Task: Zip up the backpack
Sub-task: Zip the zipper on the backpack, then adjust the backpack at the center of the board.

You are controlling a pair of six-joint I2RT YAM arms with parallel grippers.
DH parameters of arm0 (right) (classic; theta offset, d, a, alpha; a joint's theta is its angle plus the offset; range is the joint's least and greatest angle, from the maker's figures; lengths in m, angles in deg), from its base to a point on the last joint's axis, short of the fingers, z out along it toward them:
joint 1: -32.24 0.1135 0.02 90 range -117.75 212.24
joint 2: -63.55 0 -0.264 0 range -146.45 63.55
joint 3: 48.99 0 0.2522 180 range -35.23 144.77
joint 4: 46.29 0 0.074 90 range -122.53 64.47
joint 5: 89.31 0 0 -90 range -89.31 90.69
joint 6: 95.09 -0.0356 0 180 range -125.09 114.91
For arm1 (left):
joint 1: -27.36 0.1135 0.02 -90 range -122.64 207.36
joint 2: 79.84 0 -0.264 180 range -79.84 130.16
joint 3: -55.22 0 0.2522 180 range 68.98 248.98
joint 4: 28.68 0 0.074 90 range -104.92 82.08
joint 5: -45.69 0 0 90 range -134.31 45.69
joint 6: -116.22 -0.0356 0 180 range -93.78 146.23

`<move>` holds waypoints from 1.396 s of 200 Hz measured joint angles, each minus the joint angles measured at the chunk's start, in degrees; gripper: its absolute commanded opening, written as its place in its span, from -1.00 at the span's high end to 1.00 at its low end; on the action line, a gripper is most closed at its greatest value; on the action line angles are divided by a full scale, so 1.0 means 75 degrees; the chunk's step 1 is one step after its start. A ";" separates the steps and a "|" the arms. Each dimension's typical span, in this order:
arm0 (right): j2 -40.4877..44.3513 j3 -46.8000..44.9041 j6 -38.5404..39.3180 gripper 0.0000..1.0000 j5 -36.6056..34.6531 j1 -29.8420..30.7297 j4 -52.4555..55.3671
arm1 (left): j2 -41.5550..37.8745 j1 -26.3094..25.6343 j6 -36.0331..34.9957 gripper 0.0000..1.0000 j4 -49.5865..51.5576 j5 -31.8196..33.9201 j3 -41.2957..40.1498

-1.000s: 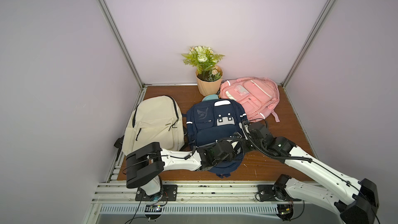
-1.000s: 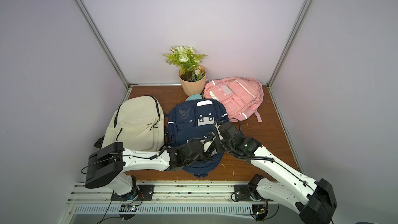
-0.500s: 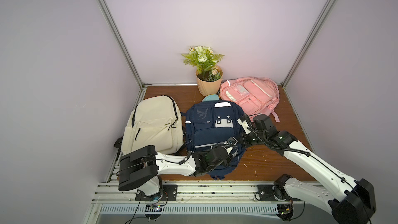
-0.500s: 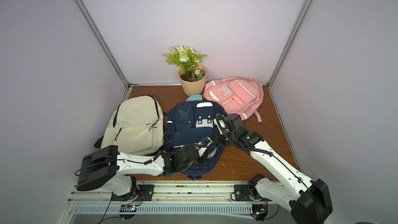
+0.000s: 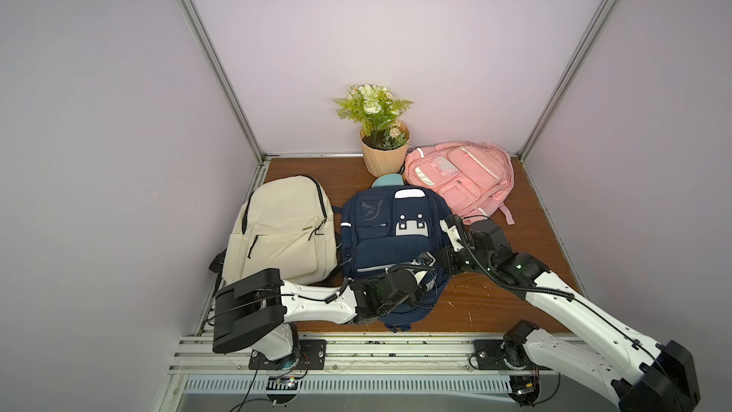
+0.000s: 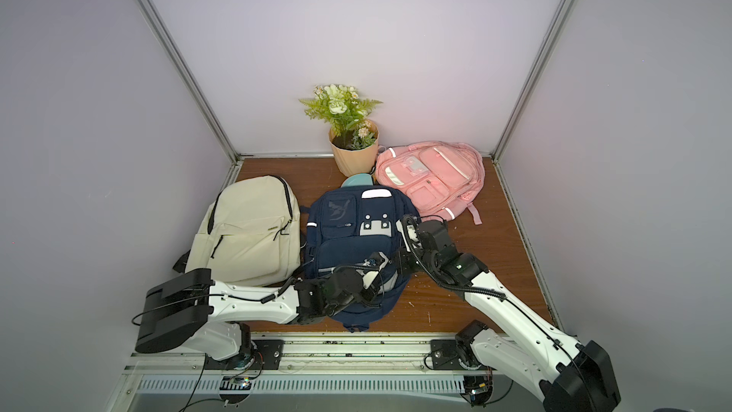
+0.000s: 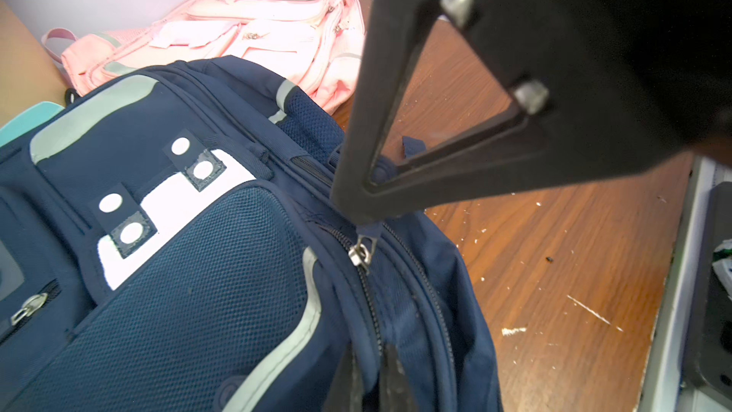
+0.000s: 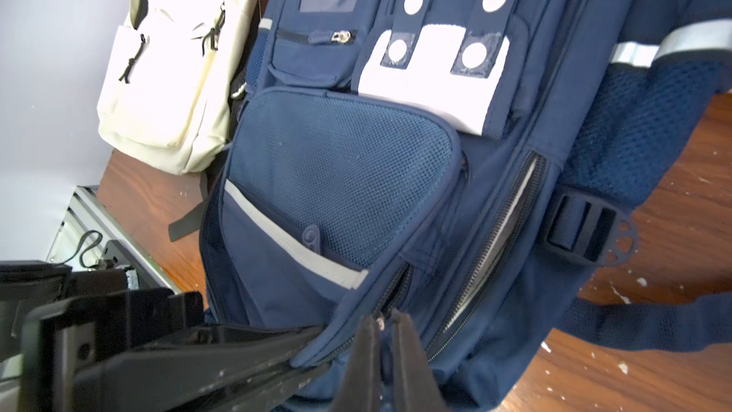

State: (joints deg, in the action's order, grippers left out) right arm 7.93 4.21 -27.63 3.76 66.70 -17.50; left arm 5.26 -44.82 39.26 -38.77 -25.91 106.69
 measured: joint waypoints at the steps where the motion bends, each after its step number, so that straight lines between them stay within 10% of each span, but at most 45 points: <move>1: 0.0000 -0.0003 -0.0003 1.00 -0.0009 0.0000 -0.0015 | -0.0003 0.0003 0.0000 1.00 0.0003 -0.0003 0.0000; 129: 0.0551 -0.1536 -0.0326 1.00 -0.0618 -0.0067 -0.2492 | -0.0443 0.0026 -0.0026 0.99 0.0198 -0.0227 -0.0178; 167: 0.0096 -0.0985 -0.0259 1.00 -0.1341 -0.0487 -0.1906 | -0.0574 -0.0032 0.0087 -0.05 0.0659 -0.0216 0.0029; 207: -0.0044 -0.0501 -0.0195 1.00 -0.2594 -0.1131 -0.1040 | -0.1498 0.0522 0.0828 -0.50 0.1320 -0.0003 0.0015; 279: -0.0128 -0.0597 -0.0440 -0.17 -0.2923 -0.1198 -0.0332 | -0.0740 0.3698 0.2046 -0.94 0.3360 0.0140 0.1204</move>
State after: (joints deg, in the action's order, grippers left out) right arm 6.97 -0.27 -30.93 -18.16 57.72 -19.99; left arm -0.29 -17.09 54.61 -13.57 -24.86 115.72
